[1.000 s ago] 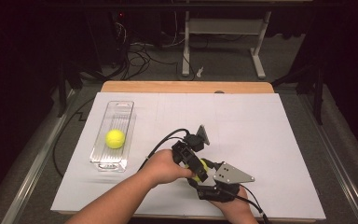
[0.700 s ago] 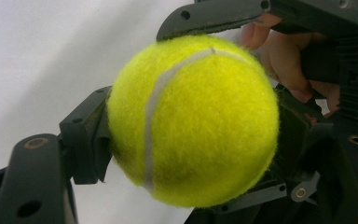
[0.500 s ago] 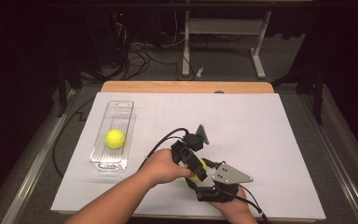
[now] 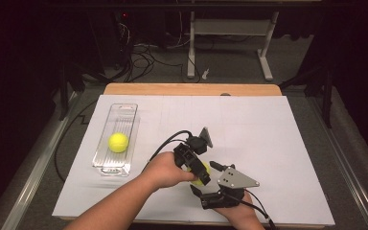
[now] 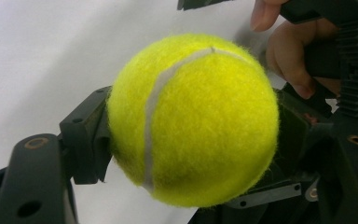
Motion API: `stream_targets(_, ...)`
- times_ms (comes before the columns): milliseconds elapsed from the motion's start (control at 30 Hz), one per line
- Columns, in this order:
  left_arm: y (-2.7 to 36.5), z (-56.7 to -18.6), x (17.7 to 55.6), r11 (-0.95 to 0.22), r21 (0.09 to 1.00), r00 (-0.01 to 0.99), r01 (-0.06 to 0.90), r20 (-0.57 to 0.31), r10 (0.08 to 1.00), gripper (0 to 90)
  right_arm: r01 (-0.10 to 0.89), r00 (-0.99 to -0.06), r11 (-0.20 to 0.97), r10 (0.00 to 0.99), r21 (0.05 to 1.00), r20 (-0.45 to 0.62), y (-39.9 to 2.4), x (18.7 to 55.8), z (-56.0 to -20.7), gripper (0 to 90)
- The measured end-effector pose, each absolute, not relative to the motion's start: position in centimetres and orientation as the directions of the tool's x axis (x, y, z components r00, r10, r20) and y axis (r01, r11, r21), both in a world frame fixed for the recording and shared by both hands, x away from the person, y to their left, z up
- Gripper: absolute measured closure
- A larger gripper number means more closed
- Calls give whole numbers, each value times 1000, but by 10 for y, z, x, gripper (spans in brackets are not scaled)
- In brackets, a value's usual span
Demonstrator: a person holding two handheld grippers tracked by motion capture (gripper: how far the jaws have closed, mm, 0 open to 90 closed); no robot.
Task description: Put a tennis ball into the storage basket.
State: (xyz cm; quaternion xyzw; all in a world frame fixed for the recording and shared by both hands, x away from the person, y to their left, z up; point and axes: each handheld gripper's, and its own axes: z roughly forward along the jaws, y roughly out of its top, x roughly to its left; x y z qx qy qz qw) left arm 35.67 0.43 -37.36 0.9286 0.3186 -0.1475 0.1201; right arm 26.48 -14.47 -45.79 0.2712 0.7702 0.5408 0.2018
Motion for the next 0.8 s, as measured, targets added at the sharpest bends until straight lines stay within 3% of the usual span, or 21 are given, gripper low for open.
stream_targets(133,7,-373,358,-759,132,746,638,-349,566,264,205,-763,269,646,941,-18,-144,265,-458,5)
stream_targets(800,31,-374,363,-731,122,724,671,-317,612,264,210,-753,269,658,940,-20,-149,266,-459,4)
